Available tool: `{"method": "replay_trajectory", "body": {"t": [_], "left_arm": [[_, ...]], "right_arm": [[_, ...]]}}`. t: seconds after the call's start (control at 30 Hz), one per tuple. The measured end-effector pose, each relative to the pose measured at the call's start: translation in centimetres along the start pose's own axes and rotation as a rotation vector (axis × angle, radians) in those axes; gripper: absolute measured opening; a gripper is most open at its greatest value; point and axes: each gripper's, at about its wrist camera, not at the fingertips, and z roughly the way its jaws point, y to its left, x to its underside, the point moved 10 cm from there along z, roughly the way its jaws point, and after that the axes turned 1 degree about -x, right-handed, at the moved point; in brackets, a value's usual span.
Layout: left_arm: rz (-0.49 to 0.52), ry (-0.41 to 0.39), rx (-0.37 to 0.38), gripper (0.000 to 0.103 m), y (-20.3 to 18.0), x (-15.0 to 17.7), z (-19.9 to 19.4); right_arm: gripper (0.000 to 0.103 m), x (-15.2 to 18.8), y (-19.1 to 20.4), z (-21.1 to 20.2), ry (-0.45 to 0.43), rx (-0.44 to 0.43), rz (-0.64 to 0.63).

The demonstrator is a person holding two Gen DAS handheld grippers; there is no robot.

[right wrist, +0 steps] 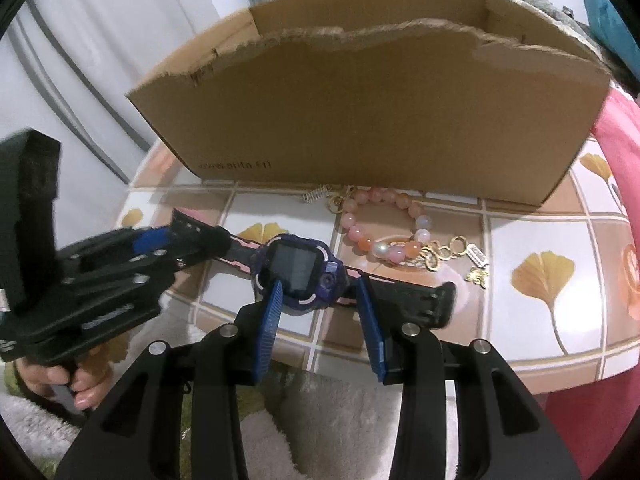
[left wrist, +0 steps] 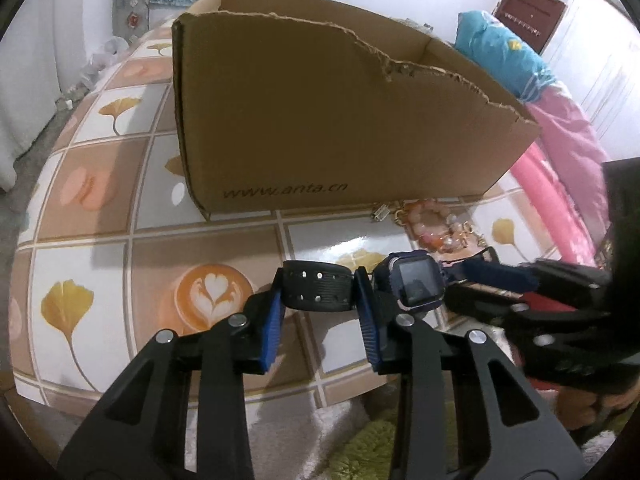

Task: Organize jewelry
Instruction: 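Grasp the black watch strap with the left gripper while the right gripper grasps the watch face, then carry the black watch over the box with both grippers and lower it inside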

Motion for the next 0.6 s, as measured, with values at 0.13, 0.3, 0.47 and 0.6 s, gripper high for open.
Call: {"method": "replay_trajectory", "body": {"t": [0.13,0.3,0.47,0.6], "left_arm": [[0.015,0.009,-0.027,0.032,0.0,0.2,0.4],[0.041,0.009,-0.056,0.032,0.0,0.3,0.4],[0.051,0.007,-0.065,0.032,0.0,0.3,0.5],[0.056,0.004,-0.072,0.032,-0.2,0.3,0.6]], "right_arm": [[0.038,0.5,-2.5,-2.1,-0.026,0.020,0.065],[0.038,1.2,-6.6,-2.8,-0.030,0.045,0.203],[0.038,1.4,-7.1,-1.0,-0.001,-0.022,0.274],[0.037,1.0,-7.4,-0.7,-0.014,-0.045,0.293]]}}
